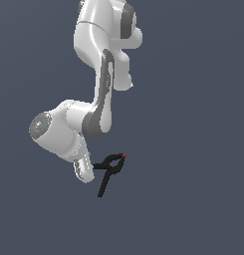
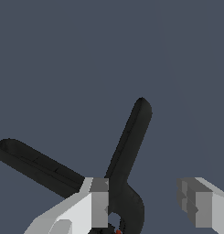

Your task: Pick up the object and move it to a goal position.

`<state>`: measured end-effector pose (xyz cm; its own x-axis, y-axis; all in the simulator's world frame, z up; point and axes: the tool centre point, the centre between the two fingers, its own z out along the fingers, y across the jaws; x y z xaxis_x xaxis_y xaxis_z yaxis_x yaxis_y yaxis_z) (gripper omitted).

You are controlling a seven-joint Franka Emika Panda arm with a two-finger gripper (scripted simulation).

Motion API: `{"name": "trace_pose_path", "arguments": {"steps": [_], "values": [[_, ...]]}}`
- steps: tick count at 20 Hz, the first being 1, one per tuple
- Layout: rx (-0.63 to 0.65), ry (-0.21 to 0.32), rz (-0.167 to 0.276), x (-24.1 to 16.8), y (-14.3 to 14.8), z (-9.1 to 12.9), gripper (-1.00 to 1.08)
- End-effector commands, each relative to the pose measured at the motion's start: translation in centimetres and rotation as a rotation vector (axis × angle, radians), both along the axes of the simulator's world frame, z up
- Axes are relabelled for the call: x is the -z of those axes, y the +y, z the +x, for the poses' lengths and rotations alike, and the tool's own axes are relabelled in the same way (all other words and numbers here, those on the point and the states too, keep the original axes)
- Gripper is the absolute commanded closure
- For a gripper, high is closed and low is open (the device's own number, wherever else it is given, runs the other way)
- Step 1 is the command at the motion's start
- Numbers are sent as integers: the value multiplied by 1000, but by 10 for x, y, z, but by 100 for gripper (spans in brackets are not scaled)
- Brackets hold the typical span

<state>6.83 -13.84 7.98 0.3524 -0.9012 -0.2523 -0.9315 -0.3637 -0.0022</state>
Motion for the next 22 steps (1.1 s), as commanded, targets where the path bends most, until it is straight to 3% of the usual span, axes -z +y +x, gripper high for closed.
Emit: {"name": "trace_pose_path", "arguments": {"steps": [1, 11, 22], "values": [[84, 24, 14, 8, -9, 2, -20], [283, 86, 47, 27, -29, 4, -20], [311, 96, 52, 38, -30, 3, -20]]}}
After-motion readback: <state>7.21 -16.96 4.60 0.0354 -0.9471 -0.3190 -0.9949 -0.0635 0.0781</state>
